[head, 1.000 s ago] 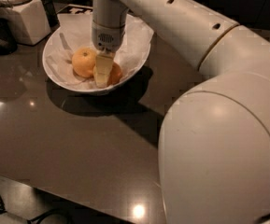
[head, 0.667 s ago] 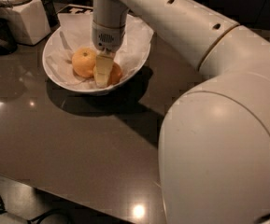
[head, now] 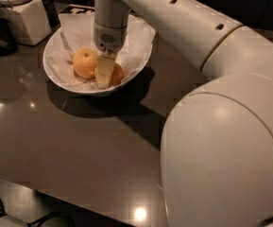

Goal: Pick orange from white bowl

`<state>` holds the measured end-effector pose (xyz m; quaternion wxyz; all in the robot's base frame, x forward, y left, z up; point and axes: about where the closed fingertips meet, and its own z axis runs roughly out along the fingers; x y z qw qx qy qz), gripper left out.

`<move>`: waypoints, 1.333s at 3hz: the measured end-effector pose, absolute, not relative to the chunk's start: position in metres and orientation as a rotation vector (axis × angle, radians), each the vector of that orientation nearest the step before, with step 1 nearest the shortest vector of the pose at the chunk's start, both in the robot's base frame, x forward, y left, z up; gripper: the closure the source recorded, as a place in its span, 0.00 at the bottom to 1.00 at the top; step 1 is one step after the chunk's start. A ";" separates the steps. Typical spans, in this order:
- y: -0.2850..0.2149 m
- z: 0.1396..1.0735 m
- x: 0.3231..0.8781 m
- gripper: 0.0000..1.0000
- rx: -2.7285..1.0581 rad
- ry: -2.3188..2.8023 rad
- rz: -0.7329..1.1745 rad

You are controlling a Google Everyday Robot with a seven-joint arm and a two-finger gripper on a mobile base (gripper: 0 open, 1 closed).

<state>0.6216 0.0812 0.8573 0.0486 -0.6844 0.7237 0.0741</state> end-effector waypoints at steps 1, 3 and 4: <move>0.087 0.867 0.622 1.00 -2.071 2.151 0.245; 0.084 0.922 0.599 1.00 -2.038 1.986 0.319; 0.086 0.922 0.600 1.00 -2.034 1.982 0.318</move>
Offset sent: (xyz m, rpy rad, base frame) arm -0.0344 -0.0110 0.0785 0.1941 -0.0652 0.0929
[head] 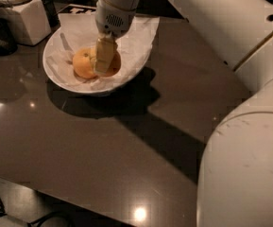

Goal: Pick orange from white bowl

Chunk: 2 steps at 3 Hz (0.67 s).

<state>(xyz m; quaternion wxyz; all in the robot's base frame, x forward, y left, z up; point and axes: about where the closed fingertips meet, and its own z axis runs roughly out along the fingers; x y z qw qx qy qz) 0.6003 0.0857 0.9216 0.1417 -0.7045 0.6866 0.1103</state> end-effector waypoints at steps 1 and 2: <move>0.082 0.939 0.574 1.00 -2.007 1.984 0.347; 0.074 0.964 0.536 1.00 -1.943 1.987 0.373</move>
Offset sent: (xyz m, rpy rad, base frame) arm -0.1180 -0.0301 0.0724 0.1078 0.0055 -0.0904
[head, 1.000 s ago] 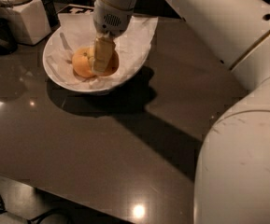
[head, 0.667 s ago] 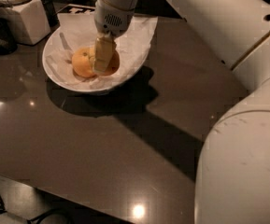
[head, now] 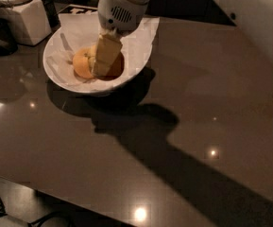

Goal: Pick orange from white bowl

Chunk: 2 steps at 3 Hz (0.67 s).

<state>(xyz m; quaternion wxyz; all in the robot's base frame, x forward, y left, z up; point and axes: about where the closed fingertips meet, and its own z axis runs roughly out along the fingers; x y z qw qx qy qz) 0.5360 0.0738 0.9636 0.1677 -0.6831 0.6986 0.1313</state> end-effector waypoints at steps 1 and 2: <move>0.063 0.984 0.500 1.00 -1.859 2.014 0.386; 0.053 0.994 0.473 1.00 -1.787 2.047 0.405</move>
Offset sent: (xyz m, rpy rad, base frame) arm -0.0966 -0.0374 0.0400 0.0917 0.0235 -0.1779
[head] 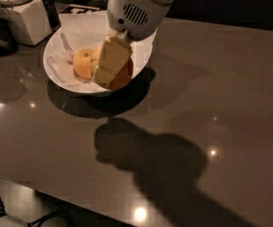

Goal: Pick orange from white bowl

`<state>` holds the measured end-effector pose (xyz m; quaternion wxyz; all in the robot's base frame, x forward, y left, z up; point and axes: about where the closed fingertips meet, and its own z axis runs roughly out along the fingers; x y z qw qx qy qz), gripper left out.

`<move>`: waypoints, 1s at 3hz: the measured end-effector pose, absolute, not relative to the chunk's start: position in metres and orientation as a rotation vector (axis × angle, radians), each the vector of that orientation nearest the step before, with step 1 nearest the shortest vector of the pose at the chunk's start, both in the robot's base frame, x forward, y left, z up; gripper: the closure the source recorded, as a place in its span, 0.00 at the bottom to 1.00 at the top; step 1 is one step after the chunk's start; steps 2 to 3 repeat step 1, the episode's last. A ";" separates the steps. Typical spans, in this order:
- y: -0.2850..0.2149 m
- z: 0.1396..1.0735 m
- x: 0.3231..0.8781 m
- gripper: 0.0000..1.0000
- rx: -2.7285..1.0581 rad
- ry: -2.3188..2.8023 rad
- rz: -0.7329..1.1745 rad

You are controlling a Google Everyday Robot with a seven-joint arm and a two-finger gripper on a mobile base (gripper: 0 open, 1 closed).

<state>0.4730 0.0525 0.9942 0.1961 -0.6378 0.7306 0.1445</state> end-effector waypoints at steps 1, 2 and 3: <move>0.051 0.996 0.470 1.00 -1.780 2.049 0.403; 0.051 0.996 0.470 1.00 -1.780 2.049 0.403; 0.051 0.996 0.470 1.00 -1.780 2.049 0.403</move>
Offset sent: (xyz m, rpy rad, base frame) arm 0.0000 0.0000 0.0000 0.0000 0.0000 0.0000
